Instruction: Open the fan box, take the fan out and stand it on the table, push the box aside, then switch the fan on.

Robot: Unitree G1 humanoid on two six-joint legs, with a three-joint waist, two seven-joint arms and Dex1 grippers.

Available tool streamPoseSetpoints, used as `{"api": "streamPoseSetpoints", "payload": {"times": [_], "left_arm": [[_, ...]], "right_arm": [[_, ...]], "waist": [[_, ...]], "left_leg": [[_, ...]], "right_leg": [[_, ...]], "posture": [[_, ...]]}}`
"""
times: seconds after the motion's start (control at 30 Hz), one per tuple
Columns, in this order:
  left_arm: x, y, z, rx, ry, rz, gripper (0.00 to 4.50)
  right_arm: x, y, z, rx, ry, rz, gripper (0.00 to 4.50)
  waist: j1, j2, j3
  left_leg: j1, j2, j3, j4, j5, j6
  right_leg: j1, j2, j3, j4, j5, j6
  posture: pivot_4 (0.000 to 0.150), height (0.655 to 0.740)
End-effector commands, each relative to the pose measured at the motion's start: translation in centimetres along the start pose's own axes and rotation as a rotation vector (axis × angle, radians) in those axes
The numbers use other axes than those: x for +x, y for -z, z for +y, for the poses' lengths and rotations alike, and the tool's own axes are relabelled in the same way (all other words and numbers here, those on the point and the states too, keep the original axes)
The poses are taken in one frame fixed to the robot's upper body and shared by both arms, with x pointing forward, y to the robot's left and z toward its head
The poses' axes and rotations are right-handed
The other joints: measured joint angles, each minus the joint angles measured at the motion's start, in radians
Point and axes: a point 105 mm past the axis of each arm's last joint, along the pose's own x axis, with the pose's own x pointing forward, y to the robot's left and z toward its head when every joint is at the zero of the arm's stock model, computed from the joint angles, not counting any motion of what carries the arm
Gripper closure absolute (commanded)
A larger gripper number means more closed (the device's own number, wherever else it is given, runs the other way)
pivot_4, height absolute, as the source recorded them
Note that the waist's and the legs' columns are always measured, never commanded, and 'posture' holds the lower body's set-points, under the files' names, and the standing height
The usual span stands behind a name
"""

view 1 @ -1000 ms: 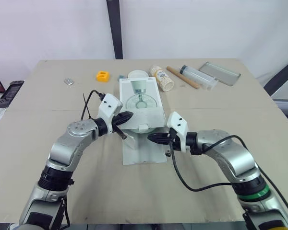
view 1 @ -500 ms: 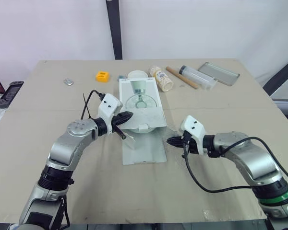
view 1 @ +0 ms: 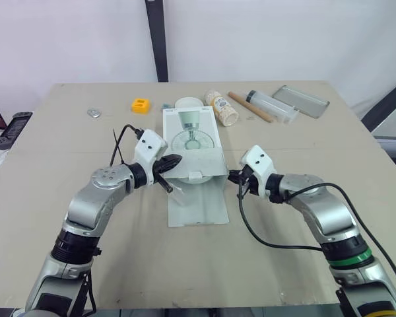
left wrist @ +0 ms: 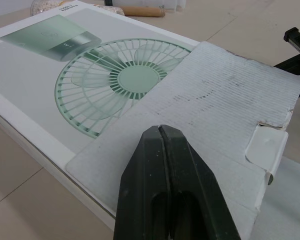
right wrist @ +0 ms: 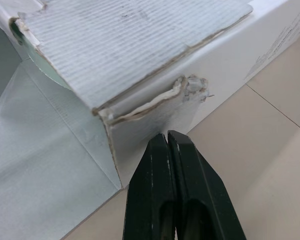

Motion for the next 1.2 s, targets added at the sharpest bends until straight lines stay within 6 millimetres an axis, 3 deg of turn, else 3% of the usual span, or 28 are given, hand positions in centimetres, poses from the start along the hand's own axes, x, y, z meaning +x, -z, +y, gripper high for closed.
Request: {"api": "streamPoseSetpoints", "payload": {"times": [0.03,0.3,0.83,1.2], "left_arm": [[0.2,1.2,-0.7,-0.025,0.018,0.045,4.5],[0.3,1.0,-0.7,-0.026,0.021,0.044,4.5],[0.1,0.6,1.2,0.004,-0.041,0.028,4.5],[0.3,0.4,1.2,0.003,-0.042,0.005,4.5]], "right_arm": [[0.2,-1.9,0.2,-0.029,-0.004,-0.076,4.48],[0.2,-1.2,0.1,-0.001,0.007,-0.065,4.48],[0.5,-1.7,1.5,0.016,-0.035,-0.087,4.48],[0.8,-1.8,1.8,0.006,-0.043,-0.086,4.48]], "waist": [[-0.003,0.0,0.0],[-0.013,0.001,0.0],[-0.017,0.001,0.0],[-0.017,0.001,0.0]], "left_leg": [[0.0,0.0,0.0,0.0,0.0,0.0],[0.0,0.0,0.0,0.0,0.0,0.0],[0.0,0.0,0.0,0.003,0.0,0.0],[0.001,0.0,0.0,0.005,0.0,0.0]], "right_leg": [[0.0,0.0,0.0,0.0,0.0,0.0],[0.0,0.0,0.001,0.001,0.0,0.0],[0.0,0.0,0.001,0.003,0.0,0.0],[0.0,0.0,0.001,0.007,0.0,0.0]], "posture": [[0.15,0.74],[0.15,0.74],[0.15,0.74],[0.15,0.74]]}}
